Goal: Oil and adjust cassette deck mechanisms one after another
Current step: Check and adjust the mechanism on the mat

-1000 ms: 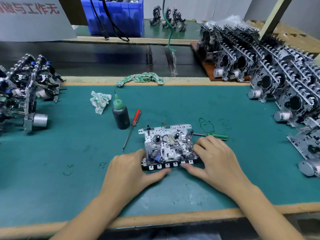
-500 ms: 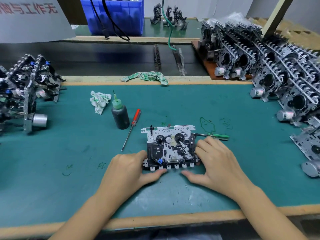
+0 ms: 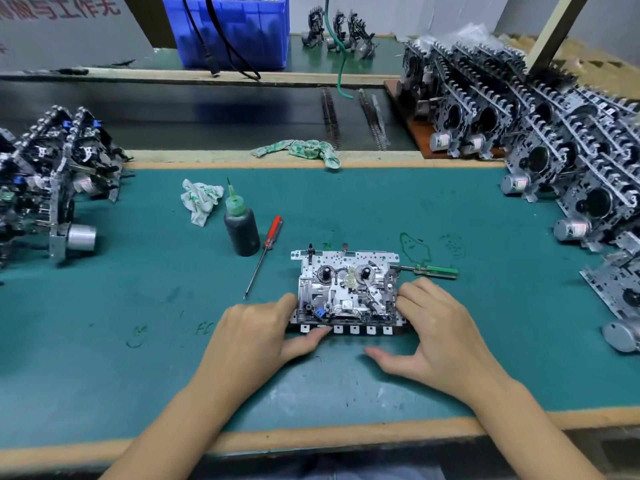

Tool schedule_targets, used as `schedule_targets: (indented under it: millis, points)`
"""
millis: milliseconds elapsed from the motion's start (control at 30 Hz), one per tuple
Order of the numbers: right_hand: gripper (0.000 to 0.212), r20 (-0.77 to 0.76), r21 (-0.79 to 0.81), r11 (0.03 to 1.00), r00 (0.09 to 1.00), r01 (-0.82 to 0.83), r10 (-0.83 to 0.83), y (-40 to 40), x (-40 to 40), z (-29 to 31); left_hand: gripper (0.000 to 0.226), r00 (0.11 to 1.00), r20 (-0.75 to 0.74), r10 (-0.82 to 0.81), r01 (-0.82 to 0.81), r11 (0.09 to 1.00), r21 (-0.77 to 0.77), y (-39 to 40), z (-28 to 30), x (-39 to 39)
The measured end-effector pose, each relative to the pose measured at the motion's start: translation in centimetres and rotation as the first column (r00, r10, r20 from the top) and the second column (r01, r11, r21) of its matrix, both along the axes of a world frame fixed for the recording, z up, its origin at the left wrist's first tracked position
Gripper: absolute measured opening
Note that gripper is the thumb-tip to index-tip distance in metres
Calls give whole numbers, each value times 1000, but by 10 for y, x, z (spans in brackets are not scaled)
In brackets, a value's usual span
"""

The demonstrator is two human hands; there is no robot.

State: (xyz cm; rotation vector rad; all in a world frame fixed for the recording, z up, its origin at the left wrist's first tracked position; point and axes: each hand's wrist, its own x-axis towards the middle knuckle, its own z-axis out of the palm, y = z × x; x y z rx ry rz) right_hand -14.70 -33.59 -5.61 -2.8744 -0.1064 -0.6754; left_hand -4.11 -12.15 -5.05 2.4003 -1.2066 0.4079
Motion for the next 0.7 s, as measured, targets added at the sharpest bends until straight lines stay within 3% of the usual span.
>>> schedule_targets:
  millis: [133, 333, 700]
  points:
    - [48, 31, -50, 997, 998, 57, -55, 3, 1, 1, 62, 999, -22, -30, 30, 1000, 10, 1, 1, 0]
    - [50, 20, -7, 999, 999, 32, -32, 5, 0, 3, 61, 985, -49, 166, -166, 986, 2, -7, -1, -7]
    - [54, 86, -52, 991, 990, 120, -115, 6, 2, 1, 68, 997, -56, -51, 49, 998, -25, -2, 0, -2]
